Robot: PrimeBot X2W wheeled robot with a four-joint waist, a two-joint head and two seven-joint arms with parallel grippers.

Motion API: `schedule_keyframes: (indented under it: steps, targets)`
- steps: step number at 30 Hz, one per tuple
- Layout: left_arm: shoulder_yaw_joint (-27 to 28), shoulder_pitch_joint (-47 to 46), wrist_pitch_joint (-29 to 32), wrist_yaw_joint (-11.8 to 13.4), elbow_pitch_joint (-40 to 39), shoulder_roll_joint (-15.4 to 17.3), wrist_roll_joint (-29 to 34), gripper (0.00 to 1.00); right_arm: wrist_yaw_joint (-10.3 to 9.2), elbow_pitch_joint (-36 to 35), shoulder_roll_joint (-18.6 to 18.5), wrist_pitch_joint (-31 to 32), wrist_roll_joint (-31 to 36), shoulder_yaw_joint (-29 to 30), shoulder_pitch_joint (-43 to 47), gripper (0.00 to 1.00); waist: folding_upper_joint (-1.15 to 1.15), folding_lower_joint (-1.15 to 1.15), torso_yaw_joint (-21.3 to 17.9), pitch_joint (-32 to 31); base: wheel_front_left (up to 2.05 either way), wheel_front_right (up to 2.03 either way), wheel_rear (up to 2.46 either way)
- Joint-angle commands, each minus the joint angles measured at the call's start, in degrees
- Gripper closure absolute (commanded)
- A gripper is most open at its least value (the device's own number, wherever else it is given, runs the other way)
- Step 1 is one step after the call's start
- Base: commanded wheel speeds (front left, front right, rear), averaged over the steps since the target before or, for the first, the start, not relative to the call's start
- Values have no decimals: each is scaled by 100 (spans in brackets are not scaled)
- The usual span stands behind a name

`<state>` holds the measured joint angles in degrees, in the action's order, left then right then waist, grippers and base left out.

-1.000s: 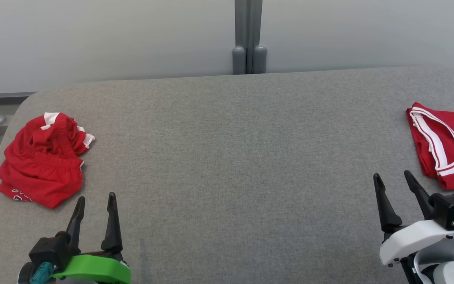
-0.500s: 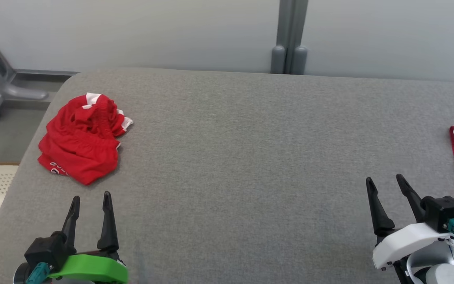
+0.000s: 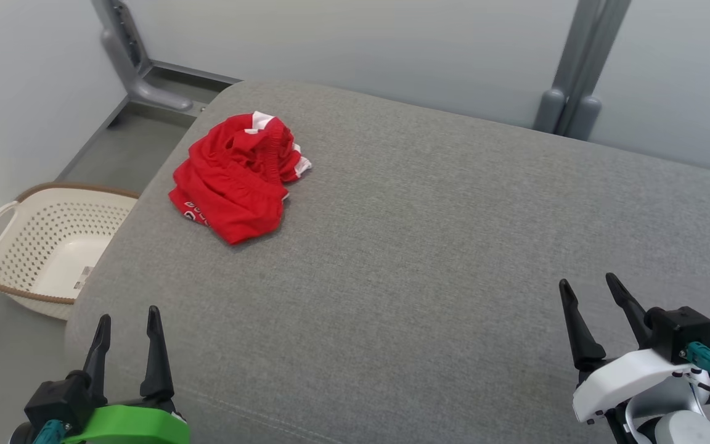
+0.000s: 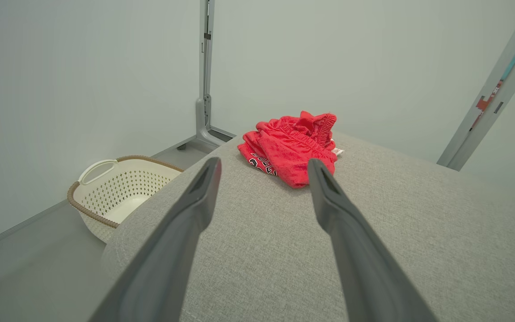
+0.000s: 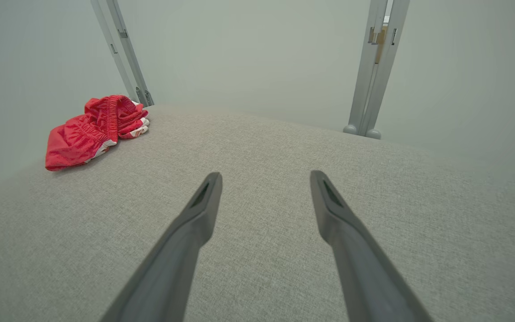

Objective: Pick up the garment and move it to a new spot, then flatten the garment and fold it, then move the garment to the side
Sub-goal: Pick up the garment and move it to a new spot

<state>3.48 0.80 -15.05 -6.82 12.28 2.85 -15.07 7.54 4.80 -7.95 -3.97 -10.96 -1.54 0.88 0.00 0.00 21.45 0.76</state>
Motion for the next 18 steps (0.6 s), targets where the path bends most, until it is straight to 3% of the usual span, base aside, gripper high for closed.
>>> schedule_keyframes:
  steps: [1, 8, 18]
  targets:
    - [23, 83, -13, 0, -26, 13, 5, 0, -11, 39, -18, -42, -26, -4, -34, 0, 0, 0, 427, -1, 0, 0, 0]
    - [104, 131, -14, 2, -82, 12, 39, 0, -11, 212, 18, -130, -47, -83, -76, 0, 0, 0, 616, -1, 0, 0, 0]
    - [67, 90, -14, 10, -127, 11, -6, 0, -11, 259, 47, -163, -87, -49, -125, 0, 0, 0, 522, 49, 0, 0, 0]
